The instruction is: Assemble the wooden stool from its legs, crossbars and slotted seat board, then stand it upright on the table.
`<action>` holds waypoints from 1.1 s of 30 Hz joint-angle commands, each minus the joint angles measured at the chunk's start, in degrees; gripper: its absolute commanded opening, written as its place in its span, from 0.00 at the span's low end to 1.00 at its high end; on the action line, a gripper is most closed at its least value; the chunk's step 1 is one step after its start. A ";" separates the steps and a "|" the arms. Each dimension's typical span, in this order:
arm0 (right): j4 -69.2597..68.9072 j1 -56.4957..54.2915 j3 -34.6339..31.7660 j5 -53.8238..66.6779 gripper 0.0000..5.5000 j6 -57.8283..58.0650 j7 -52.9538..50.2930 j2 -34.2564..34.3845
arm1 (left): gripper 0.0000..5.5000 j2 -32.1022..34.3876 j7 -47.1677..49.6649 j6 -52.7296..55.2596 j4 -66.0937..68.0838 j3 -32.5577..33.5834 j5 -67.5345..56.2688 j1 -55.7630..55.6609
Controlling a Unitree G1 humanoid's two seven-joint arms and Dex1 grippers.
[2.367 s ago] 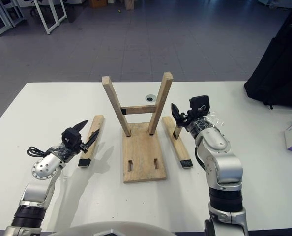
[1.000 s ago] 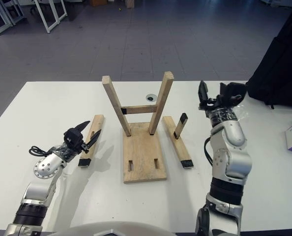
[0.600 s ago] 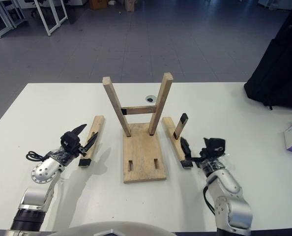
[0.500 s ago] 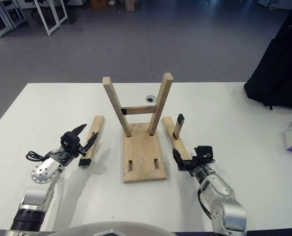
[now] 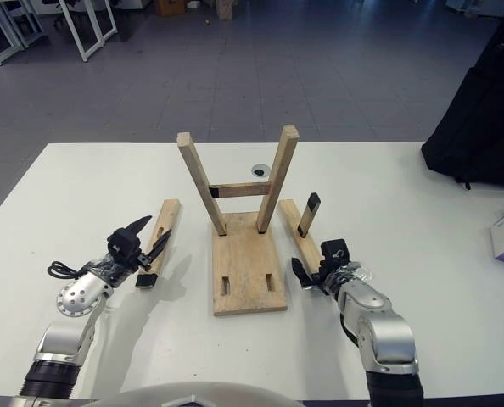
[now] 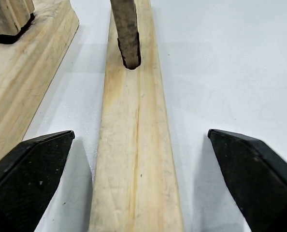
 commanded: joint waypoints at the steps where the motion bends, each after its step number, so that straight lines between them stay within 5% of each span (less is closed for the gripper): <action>1: -3.06 -1.04 -0.02 1.25 0.93 6.75 0.57 -1.06 | 0.49 -0.16 0.72 -0.24 -0.26 -0.08 0.84 0.73; 9: -0.48 -6.82 -0.12 1.06 0.89 12.73 2.90 -3.42 | 0.49 -0.89 1.65 -0.04 -0.99 -0.34 1.31 1.55; 25: 2.20 -4.15 2.99 -0.06 0.37 11.62 2.95 -2.12 | 0.49 -0.68 1.53 0.43 -1.28 -0.31 1.03 1.19; 33: 2.87 -3.92 -3.08 1.84 0.36 7.14 0.46 2.49 | 0.49 -0.86 -0.63 3.46 -2.13 0.80 -3.80 0.94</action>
